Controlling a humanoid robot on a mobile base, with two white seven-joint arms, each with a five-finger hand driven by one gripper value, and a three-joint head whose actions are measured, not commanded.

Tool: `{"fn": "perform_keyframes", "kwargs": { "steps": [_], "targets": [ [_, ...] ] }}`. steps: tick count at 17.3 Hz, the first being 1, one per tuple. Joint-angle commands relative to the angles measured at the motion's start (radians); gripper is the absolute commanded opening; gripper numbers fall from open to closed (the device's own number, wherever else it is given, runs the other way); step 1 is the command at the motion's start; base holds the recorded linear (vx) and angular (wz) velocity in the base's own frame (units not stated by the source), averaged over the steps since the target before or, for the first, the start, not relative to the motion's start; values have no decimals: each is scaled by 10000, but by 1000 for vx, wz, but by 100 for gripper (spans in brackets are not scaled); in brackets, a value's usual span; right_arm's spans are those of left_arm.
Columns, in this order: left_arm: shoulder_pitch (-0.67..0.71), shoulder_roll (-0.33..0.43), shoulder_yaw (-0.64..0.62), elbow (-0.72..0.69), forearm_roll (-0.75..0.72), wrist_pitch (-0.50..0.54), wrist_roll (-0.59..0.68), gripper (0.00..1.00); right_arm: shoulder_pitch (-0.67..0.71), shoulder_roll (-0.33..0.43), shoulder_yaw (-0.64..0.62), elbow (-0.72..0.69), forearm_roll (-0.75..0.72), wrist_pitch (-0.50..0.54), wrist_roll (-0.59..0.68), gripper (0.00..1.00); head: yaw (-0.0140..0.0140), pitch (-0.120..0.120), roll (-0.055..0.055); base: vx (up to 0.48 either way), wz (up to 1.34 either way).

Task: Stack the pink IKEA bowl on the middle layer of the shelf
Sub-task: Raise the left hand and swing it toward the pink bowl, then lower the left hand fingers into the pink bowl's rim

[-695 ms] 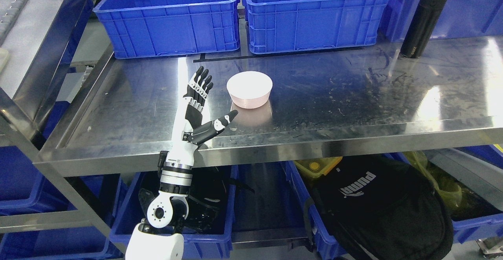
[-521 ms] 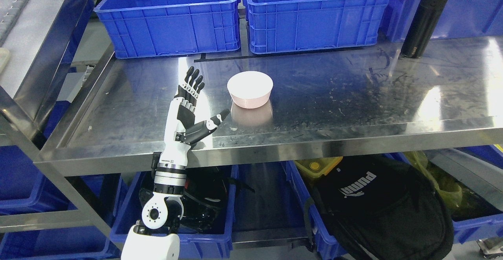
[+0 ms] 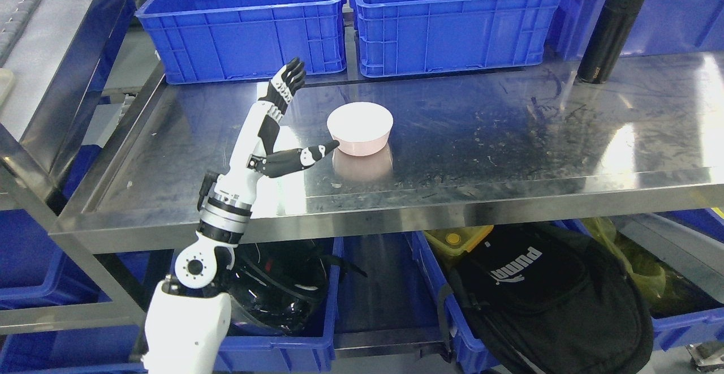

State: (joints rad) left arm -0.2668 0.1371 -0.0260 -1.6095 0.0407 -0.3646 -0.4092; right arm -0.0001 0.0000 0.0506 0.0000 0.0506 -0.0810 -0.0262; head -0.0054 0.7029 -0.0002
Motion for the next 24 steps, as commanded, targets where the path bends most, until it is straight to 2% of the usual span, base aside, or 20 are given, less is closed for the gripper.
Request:
{"fn": "perform_keyframes", "kwargs": {
  "steps": [1,4,7,8,11,13,15,18,20,24],
  "targets": [
    [-2774,3842,92,80,-1830,1020,-2911,100,215,-175,0,-175,0,-19,1,100,0,0,0,0,0],
    [-3710,4196,-1023,81,-3789,1238,-4235,99,215,-175,0,-175,0,-19,1,100,0,0,0,0,0],
    [-4295,4213,-2742,65,-5175,1253,-4621,97,215,-175,0,-175,0,-19,1,100,0,0,0,0,0],
    [-4448,4122,-3096,65,-5420,1390,-4773,96,215,-175,0,-175,0,-19,1,100,0,0,0,0,0],
    [-4909,3357,-3329,65,-5744,1928,-6488,97,215,-175,0,-175,0,-19,1,100,0,-1,0,0,0],
    [-5306,2911,-3771,65,-6720,2355,-6676,94,215,-175,0,-175,0,-19,1,100,0,-1,0,0,0],
    [-5752,2237,-5041,65,-7369,3547,-6692,94,215,-175,0,-175,0,-19,1,100,0,-1,0,0,0],
    [-6060,1806,-6395,156,-7783,5237,-6692,94,215,-175,0,-175,0,-19,1,100,0,-1,0,0,0],
    [-6106,1193,-6428,493,-7892,5318,-6708,93,215,-175,0,-175,0,-19,1,100,0,-1,0,2,27],
    [-6321,992,-6443,1505,-7908,5288,-6723,91,215,-175,0,-175,0,-19,1,100,0,-1,0,6,27]
  ]
}}
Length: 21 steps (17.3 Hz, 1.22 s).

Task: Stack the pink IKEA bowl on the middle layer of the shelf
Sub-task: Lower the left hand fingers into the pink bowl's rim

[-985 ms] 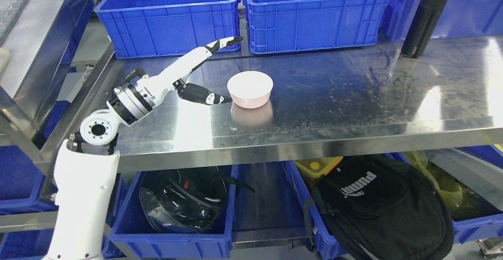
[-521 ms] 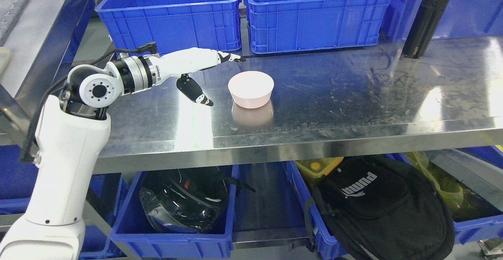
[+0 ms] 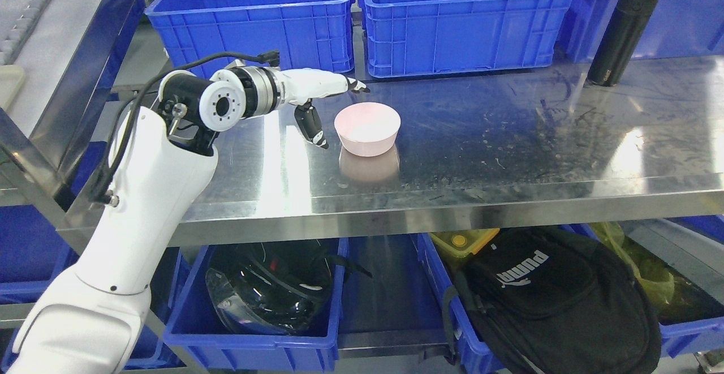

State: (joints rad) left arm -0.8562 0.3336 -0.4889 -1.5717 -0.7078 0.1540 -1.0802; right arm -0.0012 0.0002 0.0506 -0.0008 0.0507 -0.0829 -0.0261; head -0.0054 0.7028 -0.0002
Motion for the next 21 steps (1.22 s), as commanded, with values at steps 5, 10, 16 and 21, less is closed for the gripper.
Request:
{"fn": "perform_keyframes", "kwargs": {
  "steps": [5,10,16,21],
  "targets": [
    [-427,-1173,-1815,1803,-698,71,-13,89,227,-176,0,-167,-1,0,0,100,0,0,0,3,14],
    [-427,-1280,-1738,2048,-837,-21,-13,74,227,-176,0,-167,-1,0,0,100,0,0,0,13,48],
    [-458,-2137,-1402,3105,-960,-909,94,67,227,-176,0,-167,-1,0,0,100,0,-1,0,25,101],
    [-550,-3043,-1109,3521,-1098,-1584,293,66,227,-176,0,-167,-1,0,0,100,0,-1,0,65,201]
  ]
}}
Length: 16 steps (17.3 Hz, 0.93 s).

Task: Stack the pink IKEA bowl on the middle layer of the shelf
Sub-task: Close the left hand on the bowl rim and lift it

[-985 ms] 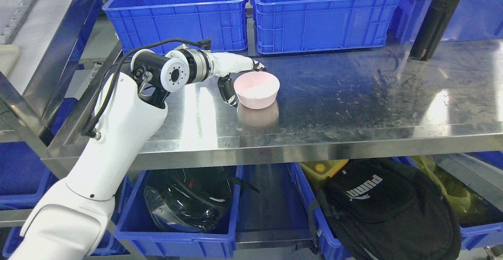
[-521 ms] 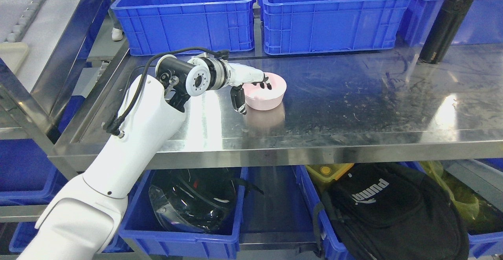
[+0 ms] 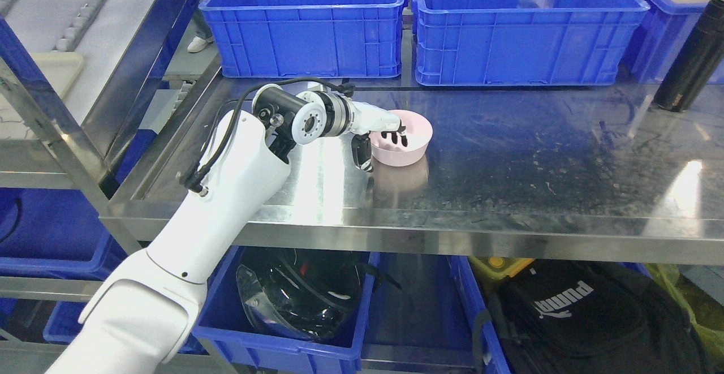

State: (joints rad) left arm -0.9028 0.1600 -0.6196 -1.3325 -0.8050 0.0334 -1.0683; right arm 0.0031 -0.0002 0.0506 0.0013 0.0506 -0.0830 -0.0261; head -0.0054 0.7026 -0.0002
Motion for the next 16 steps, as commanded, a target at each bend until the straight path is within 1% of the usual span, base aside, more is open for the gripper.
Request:
{"fn": "perform_keyframes", "kwargs": {
  "steps": [1,3,7,8,9,10,11,13,16],
  "targets": [
    [-84,-1425,228,1297,-126,-669,282,65,184,-172,0,-188,0,1,0,100,0,0,0,62,90],
    [-84,-1425,381,1681,-126,-1115,314,63,184,-172,0,-188,0,1,0,100,0,0,0,53,68],
    [-99,-1425,458,1805,-233,-1209,192,45,184,-172,0,-188,0,1,0,100,0,0,0,32,30],
    [-84,-1425,535,1805,-309,-1209,115,38,184,-172,0,-188,0,1,0,100,0,0,0,0,0],
    [-84,-1425,657,1805,-310,-1239,-7,25,184,-172,0,-188,0,1,0,100,0,0,0,0,0],
    [-84,-1425,840,1790,-310,-1361,-100,17,184,-172,0,-188,0,1,0,100,0,0,0,0,0],
    [-84,-1425,1070,1790,-310,-1529,-161,11,184,-172,0,-188,0,1,0,100,0,0,0,0,0],
    [-84,-1425,1545,1744,-310,-2079,-208,1,184,-172,0,-188,0,1,0,100,0,0,0,0,0],
    [-68,-1425,2755,1423,-249,-3093,-223,0,184,-172,0,-188,0,1,0,100,0,0,0,0,0]
  ]
}}
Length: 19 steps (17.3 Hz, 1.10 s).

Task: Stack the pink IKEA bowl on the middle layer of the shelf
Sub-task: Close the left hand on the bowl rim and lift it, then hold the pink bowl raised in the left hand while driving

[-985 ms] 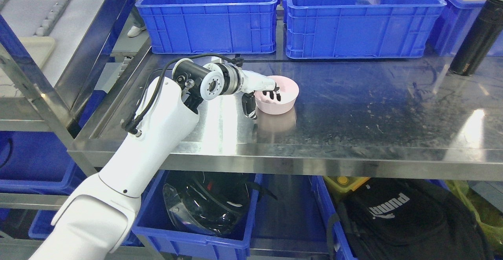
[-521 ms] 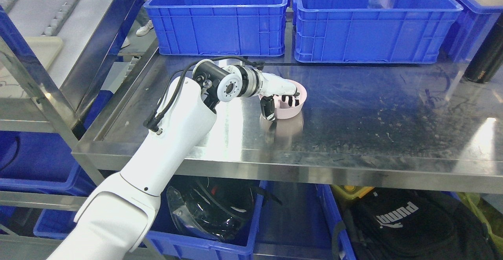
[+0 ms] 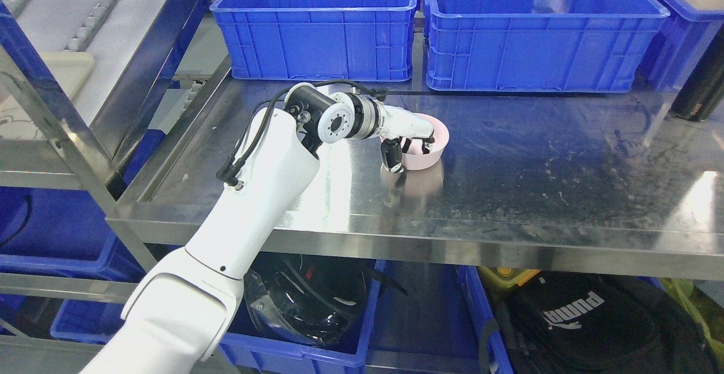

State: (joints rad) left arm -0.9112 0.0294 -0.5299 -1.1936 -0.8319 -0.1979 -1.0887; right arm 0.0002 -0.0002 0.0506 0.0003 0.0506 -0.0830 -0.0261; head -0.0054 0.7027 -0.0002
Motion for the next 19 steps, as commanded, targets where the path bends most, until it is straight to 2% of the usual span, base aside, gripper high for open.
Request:
{"fn": "perform_keyframes", "kwargs": {
  "steps": [1,4,6,9,11,13,19],
  "targets": [
    [31,-120,2410,-165,51,-1056,-20,0,213,-172,0,-178,0,2,0,100,0,0,0,0,0],
    [137,-120,4233,-824,417,-2342,-478,0,213,-172,0,-178,0,2,0,100,0,0,0,0,0],
    [321,-120,5522,-1299,1502,-3933,-771,0,213,-172,0,-178,0,2,0,100,0,0,0,0,0],
    [1055,-120,6601,-2524,2196,-5320,-878,0,213,-172,0,-178,0,2,0,100,0,0,0,0,0],
    [1684,-120,6695,-3369,3084,-5826,-1016,0,213,-172,0,-178,0,2,0,100,0,0,0,0,0],
    [2375,-120,6726,-3832,3852,-5875,-1017,0,213,-172,0,-178,0,2,0,100,0,0,0,0,0],
    [4169,-120,6803,-4033,5388,-5875,-941,0,213,-172,0,-178,0,2,0,100,0,0,0,0,0]
  ]
}}
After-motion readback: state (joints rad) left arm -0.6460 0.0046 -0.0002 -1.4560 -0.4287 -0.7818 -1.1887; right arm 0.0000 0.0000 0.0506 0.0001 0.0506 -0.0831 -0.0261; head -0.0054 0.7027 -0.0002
